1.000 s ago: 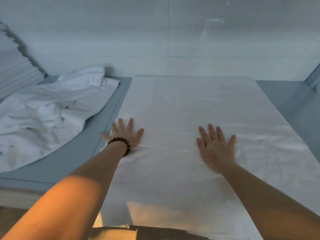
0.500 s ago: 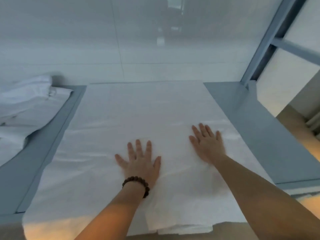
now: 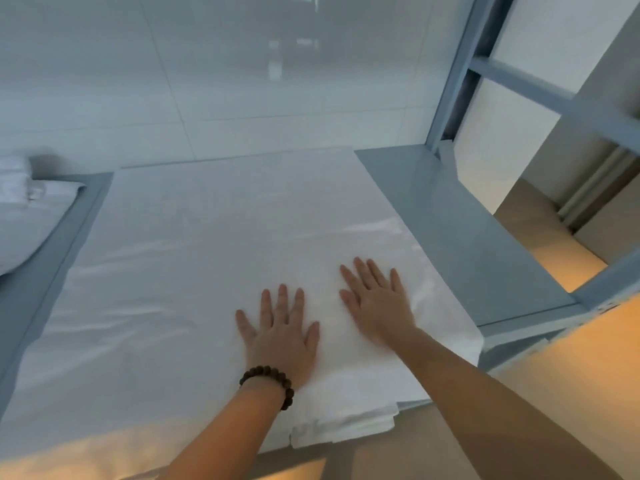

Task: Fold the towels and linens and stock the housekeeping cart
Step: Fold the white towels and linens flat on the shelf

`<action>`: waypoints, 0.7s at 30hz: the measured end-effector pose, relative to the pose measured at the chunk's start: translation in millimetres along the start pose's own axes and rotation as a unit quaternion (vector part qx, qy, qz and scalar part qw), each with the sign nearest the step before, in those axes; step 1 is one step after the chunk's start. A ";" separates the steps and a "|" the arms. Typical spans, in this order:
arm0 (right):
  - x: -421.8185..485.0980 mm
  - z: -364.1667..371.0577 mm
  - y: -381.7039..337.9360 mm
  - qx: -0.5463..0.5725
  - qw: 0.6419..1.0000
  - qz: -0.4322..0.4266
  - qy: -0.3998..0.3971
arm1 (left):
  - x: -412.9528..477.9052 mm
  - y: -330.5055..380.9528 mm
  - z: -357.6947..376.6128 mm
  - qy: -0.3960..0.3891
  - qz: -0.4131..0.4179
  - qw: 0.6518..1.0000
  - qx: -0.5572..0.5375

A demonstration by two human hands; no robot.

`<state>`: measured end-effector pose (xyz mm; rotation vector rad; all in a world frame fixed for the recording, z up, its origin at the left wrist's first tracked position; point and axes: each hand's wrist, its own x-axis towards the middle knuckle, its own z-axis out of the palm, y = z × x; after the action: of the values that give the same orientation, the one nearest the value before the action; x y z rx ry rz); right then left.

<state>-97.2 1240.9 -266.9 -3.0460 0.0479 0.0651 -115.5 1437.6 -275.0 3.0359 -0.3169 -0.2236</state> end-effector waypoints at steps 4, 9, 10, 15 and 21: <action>-10.0 -9.2 63.9 -0.004 0.996 0.086 -0.025 | -10.1 -41.3 -2.1 0.003 -0.043 0.999 -0.003; -14.7 -15.3 29.6 0.003 0.991 0.130 -0.039 | -35.3 -79.0 -5.8 -0.004 -0.099 0.995 -0.019; -20.9 -12.6 9.7 0.007 0.994 0.103 -0.033 | -38.7 -78.4 -6.9 -0.008 -0.095 0.995 -0.017; -47.3 3.2 -87.9 0.037 0.998 -0.018 -0.045 | -44.3 -91.6 -11.5 -0.004 -0.092 0.996 0.012; -31.7 15.6 -107.3 0.004 0.999 0.005 -0.034 | -32.3 -121.8 -8.8 0.009 -0.105 0.994 -0.003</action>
<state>-125.8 1350.1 -271.0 -3.0339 0.0579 0.1676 -121.1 1563.8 -273.5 3.0617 0.0049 -0.2084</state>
